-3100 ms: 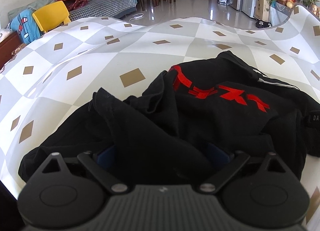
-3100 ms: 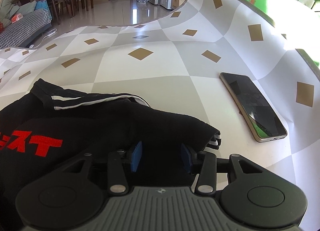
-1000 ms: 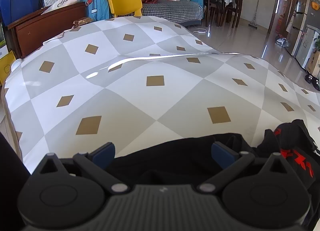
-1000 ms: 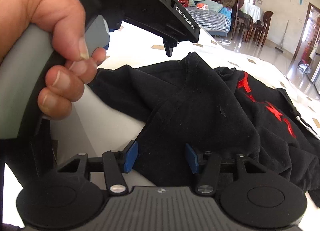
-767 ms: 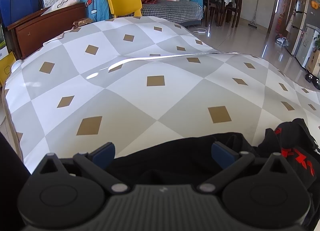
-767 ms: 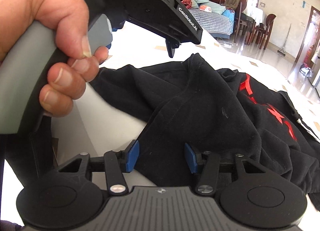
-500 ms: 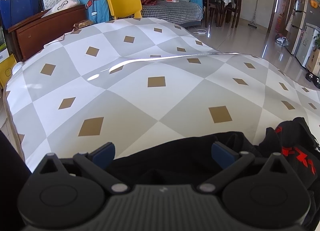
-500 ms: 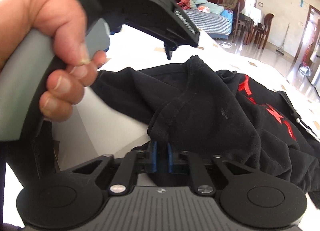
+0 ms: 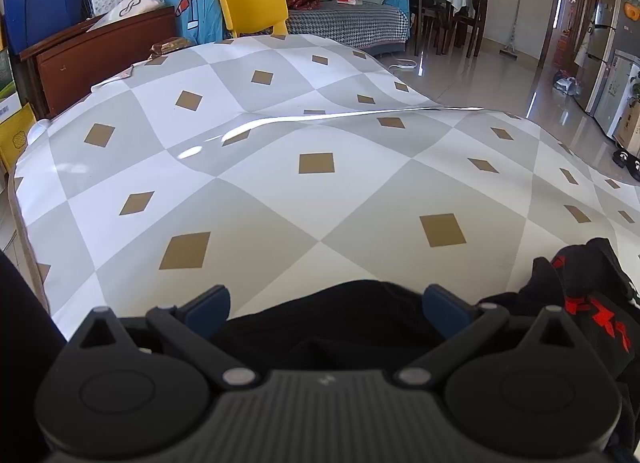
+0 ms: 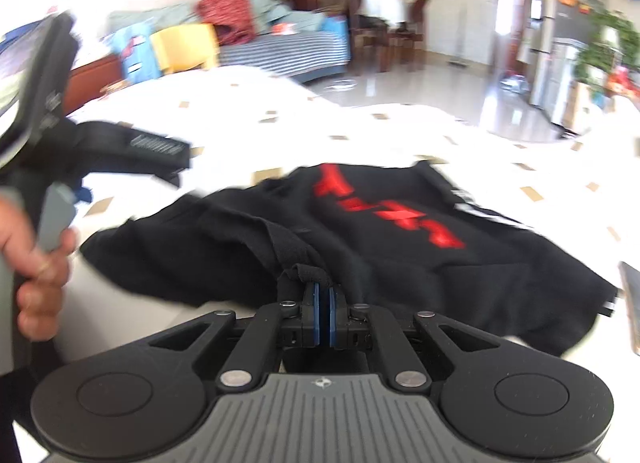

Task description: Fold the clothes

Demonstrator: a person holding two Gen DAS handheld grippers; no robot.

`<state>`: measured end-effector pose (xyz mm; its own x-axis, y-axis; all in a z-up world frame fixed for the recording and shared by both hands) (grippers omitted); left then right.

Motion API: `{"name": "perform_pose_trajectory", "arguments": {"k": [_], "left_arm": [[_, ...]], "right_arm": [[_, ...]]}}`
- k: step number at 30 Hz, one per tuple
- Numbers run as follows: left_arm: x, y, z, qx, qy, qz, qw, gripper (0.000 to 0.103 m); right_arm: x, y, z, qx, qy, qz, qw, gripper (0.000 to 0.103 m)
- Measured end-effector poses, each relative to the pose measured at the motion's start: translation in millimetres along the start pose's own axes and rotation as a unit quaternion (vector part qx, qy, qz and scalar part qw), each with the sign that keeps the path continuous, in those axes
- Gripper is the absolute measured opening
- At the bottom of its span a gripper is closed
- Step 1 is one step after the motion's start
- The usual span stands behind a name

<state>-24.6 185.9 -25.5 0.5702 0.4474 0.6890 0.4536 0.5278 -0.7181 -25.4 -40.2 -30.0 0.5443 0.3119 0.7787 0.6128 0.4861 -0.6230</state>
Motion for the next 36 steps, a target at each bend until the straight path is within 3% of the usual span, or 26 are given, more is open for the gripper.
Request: {"name": "perform_pose_trajectory", "arguments": {"k": [3,8,18,21,25,28,36], "left_arm": [[-1,-2,-3,-0.004,0.003,-0.002,1.0,0.103],[-3,-3,-10,-0.013,0.011,-0.001,0.9998,0.103],[-15,-12,-33,-0.076,0.054,0.004,0.9956,0.103],[-20,-16,-44,-0.101,0.078,0.001,0.9918,0.103],[-25,-18,-55,-0.122,0.099,-0.001,0.9875,0.103],[-27,-18,-61,-0.136,0.107,0.001,0.9849,0.103],[-30,-16,-67,-0.154,0.117,-0.002,0.981,0.102]], "right_arm": [[2,-10,-23,-0.06,0.032,0.004,0.998,0.004],[-7,-25,-55,-0.123,0.109,0.024,0.986,0.004],[-10,-38,-84,-0.241,0.138,0.021,0.961,0.005],[-7,-43,-83,-0.247,0.131,0.002,0.96,0.02],[4,-53,-71,-0.233,0.096,-0.044,0.967,0.027],[10,-55,-66,-0.216,0.09,-0.063,0.97,0.029],[15,-40,-60,-0.146,0.114,-0.067,0.98,0.03]]}}
Point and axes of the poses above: each gripper's, at about its wrist camera, not at the fingertips, and y roughly the way its jaws point, z to its left, x to its top, the point moved 4 cm from there along y, roughly the way its jaws point, and after that the axes turned 11 degrees about x, right-handed, at the moved point
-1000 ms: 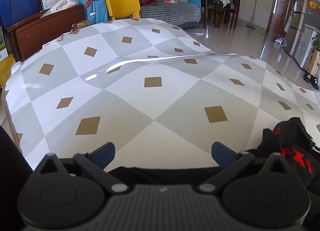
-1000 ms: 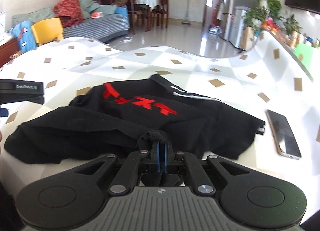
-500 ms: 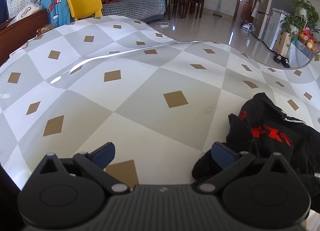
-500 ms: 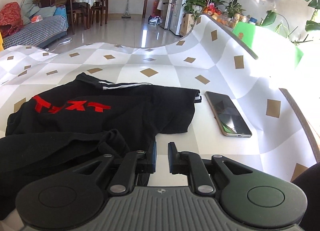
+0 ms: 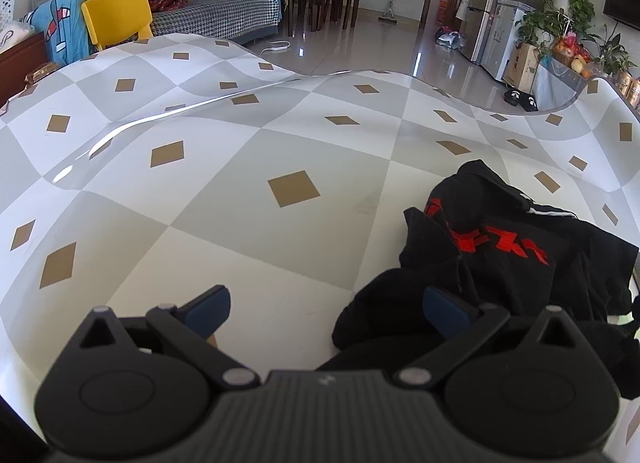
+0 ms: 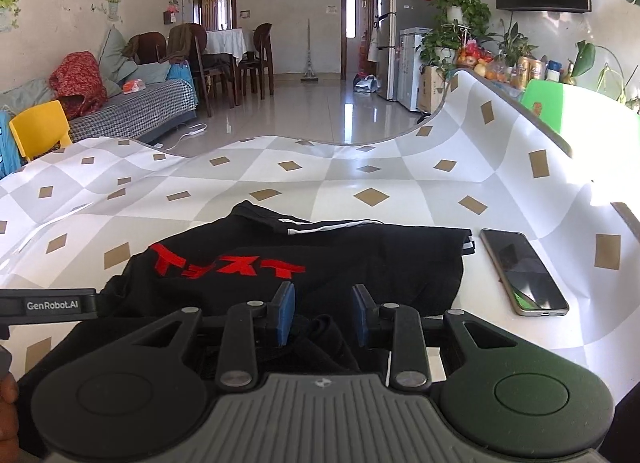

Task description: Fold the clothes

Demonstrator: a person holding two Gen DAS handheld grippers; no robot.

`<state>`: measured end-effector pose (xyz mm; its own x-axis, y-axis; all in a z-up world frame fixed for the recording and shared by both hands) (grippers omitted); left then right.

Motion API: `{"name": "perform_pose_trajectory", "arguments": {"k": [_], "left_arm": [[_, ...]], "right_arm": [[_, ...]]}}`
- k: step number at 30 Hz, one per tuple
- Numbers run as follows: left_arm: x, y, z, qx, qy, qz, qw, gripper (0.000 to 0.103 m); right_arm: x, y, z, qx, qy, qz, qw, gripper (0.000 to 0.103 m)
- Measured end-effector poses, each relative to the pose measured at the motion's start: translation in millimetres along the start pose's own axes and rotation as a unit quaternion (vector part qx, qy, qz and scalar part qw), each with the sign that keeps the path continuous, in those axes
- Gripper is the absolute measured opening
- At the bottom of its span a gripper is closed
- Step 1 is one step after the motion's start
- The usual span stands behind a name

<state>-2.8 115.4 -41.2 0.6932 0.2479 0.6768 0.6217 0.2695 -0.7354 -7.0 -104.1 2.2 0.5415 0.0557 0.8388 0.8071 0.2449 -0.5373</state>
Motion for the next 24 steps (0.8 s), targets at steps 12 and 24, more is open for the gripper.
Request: {"name": "perform_pose_trajectory", "arguments": {"k": [12,24], "left_arm": [[1,12,-8,-0.058,-0.015,0.018,0.998,0.083],[4,10,-11,-0.073,-0.014,0.005,0.9973,0.049]], "right_arm": [[-19,54,7,0.011,-0.003,0.089,0.996,0.033],[-36,65,-9,0.004,0.061,0.135,0.989,0.036]]}}
Point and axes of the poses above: each gripper's, at about its wrist camera, not at the fingertips, and y roughly the way its jaws point, z to its left, x to its top, the point moved 4 cm from there along y, roughly the way its jaws point, and after that the axes turned 11 degrees about x, right-handed, at the moved point
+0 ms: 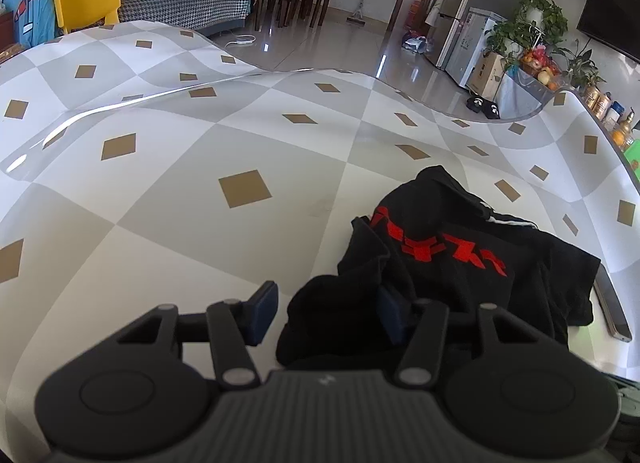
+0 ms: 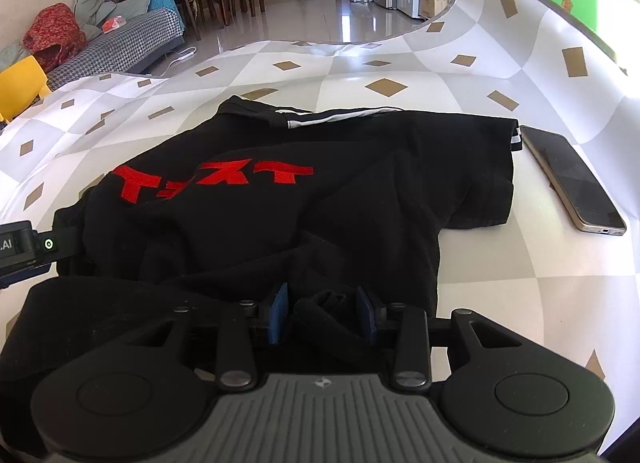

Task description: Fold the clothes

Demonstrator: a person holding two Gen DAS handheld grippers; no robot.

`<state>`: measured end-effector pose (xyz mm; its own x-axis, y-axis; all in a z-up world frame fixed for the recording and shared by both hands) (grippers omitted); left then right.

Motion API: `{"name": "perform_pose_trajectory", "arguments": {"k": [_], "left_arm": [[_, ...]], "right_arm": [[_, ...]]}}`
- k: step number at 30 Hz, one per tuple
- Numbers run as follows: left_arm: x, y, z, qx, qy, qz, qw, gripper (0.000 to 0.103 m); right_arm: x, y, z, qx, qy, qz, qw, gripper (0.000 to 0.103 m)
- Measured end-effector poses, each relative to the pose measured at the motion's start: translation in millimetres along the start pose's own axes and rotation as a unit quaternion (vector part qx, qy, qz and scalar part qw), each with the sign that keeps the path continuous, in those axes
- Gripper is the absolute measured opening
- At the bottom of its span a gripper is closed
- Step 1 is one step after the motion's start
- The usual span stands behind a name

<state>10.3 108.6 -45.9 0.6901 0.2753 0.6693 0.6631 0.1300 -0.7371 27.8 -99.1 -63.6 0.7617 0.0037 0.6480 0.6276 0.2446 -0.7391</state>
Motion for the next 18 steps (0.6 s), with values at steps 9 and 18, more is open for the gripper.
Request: {"name": "perform_pose_trajectory", "arguments": {"k": [9,18], "left_arm": [[3,-2,-12,0.014,0.055,-0.027,0.998,0.043],[6,12,-7,-0.01,0.04,-0.007,0.9991,0.037]], "right_arm": [[-4,0,6,-0.008,-0.026,0.001,1.0,0.037],[-4,1,7,-0.009,-0.034,0.001,0.999,0.038]]}}
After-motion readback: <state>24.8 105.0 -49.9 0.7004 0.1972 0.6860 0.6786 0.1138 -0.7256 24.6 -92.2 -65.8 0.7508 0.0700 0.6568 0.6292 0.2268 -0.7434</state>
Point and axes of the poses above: each gripper's, at about its wrist camera, not at the fingertips, and y roughly the way its jaws point, z to its left, x to its top, the point moved 4 cm from there along y, roughly the way its jaws point, and after that the axes turned 11 degrees about x, right-handed, at the moved point
